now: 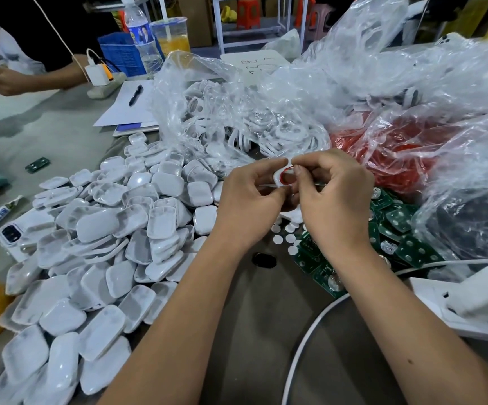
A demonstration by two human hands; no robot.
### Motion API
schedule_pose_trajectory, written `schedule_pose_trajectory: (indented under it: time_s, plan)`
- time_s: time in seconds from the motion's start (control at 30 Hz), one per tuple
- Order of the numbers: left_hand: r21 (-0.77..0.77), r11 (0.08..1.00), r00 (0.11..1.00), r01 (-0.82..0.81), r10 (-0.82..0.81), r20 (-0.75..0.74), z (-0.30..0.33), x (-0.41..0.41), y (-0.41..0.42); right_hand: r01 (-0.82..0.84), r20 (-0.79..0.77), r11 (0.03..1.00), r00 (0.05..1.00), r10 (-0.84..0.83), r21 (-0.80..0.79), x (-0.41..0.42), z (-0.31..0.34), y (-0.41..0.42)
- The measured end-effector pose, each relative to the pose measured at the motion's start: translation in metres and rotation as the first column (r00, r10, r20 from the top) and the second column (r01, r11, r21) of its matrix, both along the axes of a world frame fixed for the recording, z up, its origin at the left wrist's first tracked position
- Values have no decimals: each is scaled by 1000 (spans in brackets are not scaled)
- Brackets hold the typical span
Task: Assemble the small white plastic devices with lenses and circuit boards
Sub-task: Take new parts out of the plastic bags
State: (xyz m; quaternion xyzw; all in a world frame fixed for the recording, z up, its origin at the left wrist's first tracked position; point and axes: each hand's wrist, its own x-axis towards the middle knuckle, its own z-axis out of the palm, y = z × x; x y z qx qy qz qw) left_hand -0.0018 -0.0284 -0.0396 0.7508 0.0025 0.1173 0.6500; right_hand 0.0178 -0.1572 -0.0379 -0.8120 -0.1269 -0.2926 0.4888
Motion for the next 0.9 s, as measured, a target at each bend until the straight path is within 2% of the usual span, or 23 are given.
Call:
schedule_pose_trajectory:
  time_s: [0.13,0.4,0.5,0.57,0.7,0.8,0.9]
  plan:
    - [-24,999,999,-45,46,23,-1,0,1,-25,3,1000,1000,25,-15,-1,0,1]
    - [-89,995,997,-36,42,60,-3,2,4,-73,18,995,997,72,62,1,-2,-1]
    - [-116,993,997,16,-8,74,-1,0,7,-101,9,987,995,101,127,2,-2,-3]
    - [-126,990,996,58,-48,76,0,-1,10,-139,-62,963,986,157,232,2,-2,-3]
    - [-103,989,992,105,-97,82,2,-3,16,-187,-253,860,907,337,474,1,2,-5]
    - [-125,980,986,156,-147,79,4,-3,24,-181,-362,720,767,530,670,2,7,-8]
    - [-149,962,973,230,-224,59,5,-4,32,-208,-406,660,645,648,722,1,10,-12]
